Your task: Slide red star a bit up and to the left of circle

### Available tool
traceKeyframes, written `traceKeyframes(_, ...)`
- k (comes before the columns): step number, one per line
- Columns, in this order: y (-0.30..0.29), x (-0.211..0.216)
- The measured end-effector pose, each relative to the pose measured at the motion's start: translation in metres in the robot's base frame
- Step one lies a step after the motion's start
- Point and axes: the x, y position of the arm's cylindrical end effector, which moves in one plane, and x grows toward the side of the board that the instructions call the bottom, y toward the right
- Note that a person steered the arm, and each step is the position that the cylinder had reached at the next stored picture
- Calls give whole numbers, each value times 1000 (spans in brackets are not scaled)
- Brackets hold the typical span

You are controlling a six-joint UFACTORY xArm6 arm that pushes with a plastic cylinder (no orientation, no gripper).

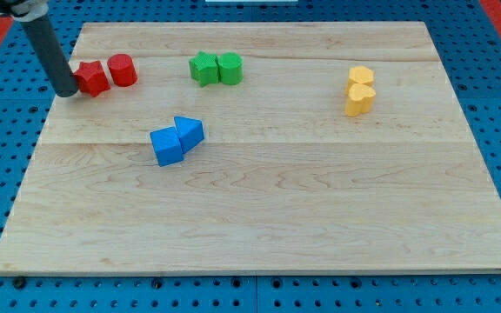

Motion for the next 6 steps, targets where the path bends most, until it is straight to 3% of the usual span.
traceKeyframes(1,-9,-13)
traceKeyframes(3,27,22)
traceKeyframes(6,34,-25)
